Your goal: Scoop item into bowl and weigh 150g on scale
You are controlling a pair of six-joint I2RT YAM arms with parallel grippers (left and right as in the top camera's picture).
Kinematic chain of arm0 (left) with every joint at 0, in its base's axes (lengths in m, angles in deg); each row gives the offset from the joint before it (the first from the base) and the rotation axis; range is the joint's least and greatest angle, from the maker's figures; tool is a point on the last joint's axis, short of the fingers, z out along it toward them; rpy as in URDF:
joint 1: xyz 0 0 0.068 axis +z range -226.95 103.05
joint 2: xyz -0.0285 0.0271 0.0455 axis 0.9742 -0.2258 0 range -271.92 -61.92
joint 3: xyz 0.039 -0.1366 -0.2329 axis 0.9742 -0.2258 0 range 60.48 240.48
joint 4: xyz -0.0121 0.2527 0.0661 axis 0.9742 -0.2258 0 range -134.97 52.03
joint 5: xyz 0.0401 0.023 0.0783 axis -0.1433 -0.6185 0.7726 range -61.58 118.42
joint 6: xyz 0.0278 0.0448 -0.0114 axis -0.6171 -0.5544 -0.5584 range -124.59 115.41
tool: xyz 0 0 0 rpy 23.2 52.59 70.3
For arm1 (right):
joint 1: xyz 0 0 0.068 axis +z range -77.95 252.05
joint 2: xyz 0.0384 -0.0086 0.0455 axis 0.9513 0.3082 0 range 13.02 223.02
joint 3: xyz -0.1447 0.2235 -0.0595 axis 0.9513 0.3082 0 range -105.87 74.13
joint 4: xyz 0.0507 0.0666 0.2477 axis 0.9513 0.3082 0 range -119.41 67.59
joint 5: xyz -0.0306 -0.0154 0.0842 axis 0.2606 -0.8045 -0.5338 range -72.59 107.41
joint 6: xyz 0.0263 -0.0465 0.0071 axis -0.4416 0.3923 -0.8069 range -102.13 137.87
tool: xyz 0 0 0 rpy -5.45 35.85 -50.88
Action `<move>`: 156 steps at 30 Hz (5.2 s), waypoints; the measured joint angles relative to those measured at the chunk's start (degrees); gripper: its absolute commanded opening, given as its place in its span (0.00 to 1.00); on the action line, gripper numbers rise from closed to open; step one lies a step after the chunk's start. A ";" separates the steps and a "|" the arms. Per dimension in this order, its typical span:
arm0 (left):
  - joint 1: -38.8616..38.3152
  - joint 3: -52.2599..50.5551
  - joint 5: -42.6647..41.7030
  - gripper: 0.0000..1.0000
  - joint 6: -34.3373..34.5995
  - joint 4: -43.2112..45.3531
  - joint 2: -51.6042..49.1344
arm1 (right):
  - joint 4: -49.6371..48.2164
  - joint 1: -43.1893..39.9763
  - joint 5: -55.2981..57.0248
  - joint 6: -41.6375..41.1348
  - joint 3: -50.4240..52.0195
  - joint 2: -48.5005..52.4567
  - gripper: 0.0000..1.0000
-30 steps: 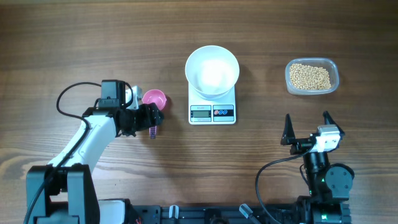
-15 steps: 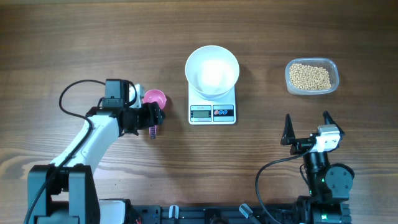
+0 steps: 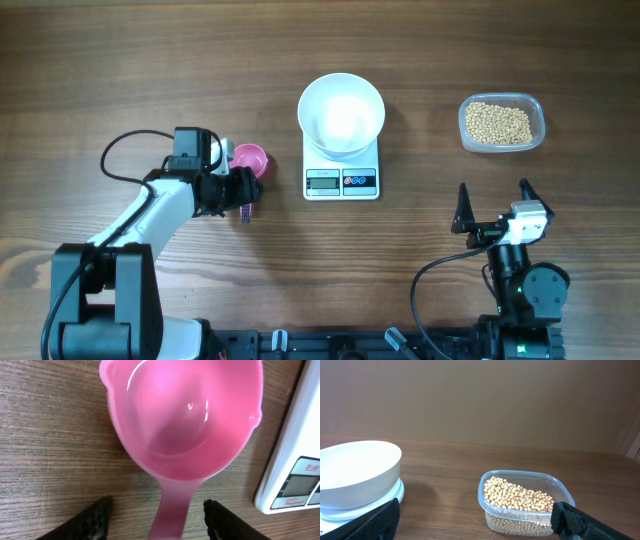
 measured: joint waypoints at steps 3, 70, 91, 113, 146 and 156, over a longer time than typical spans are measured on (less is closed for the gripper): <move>0.00 -0.02 0.04 0.45 0.02 -0.02 -0.22 | 0.00 0.00 0.00 0.00 0.00 0.00 1.00; -0.02 -0.24 -15.76 0.04 16.31 2.73 41.59 | 0.00 0.00 -0.02 0.00 0.00 0.00 1.00; -0.02 -0.24 -20.46 0.04 16.59 2.73 41.59 | 0.00 0.00 0.00 0.00 0.00 0.00 1.00; -0.02 -0.24 -20.96 0.04 16.59 2.73 41.59 | 0.00 0.00 0.00 0.00 0.00 0.00 1.00; -0.02 -0.24 -21.55 0.04 18.78 2.75 41.59 | 0.00 0.00 0.00 0.00 0.00 0.00 1.00; -0.02 -0.24 -21.55 0.04 19.15 2.75 41.59 | 0.00 0.00 0.00 0.00 0.00 0.00 1.00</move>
